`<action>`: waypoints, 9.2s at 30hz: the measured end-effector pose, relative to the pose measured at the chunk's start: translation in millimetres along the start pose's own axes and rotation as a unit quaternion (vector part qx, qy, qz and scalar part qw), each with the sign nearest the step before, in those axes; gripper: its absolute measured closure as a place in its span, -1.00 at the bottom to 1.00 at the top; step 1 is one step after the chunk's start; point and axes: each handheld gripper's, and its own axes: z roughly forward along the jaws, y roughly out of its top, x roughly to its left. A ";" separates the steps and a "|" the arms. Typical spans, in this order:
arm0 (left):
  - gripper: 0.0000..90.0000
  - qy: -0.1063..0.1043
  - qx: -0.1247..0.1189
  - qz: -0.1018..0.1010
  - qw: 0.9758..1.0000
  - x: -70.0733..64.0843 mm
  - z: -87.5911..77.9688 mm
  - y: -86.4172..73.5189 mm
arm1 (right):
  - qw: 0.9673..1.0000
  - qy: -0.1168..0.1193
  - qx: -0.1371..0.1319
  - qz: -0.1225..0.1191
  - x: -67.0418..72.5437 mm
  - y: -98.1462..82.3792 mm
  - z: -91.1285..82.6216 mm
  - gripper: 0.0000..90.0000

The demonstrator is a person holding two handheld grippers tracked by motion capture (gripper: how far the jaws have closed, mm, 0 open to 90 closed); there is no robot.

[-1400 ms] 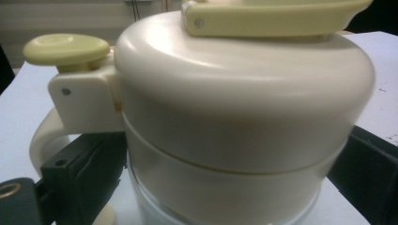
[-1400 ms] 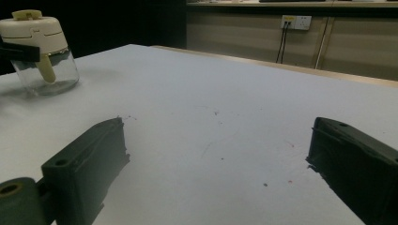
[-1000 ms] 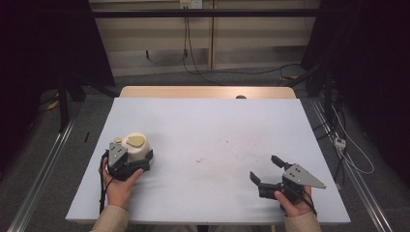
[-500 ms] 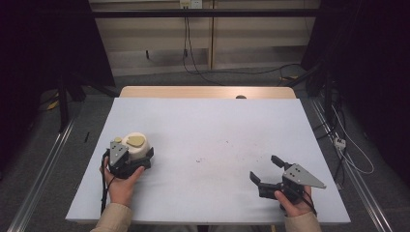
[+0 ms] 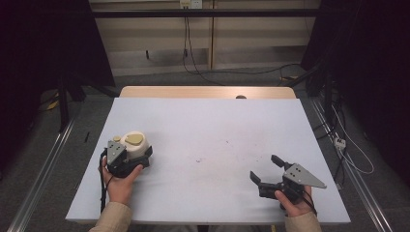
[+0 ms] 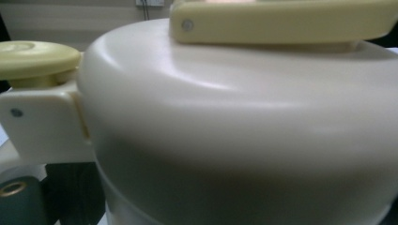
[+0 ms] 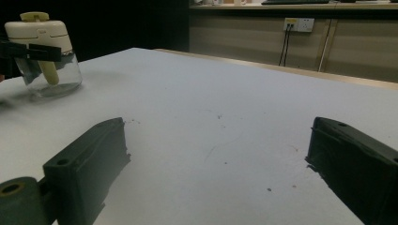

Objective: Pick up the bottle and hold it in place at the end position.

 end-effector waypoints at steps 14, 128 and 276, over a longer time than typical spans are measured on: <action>-0.88 -0.027 -0.012 0.016 0.999 -12.5 5.3 12.7 | 1.000 0.002 0.000 -0.001 0.2 0.2 0.9 -0.91; -0.88 -0.162 0.009 0.042 0.986 -100.7 91.0 45.1 | 1.000 0.005 0.000 -0.001 -2.4 -0.5 -1.4 -0.89; -0.88 -0.155 0.000 0.057 0.986 -151.5 151.2 28.5 | 1.000 0.000 0.007 -0.005 -4.3 1.1 7.5 -0.89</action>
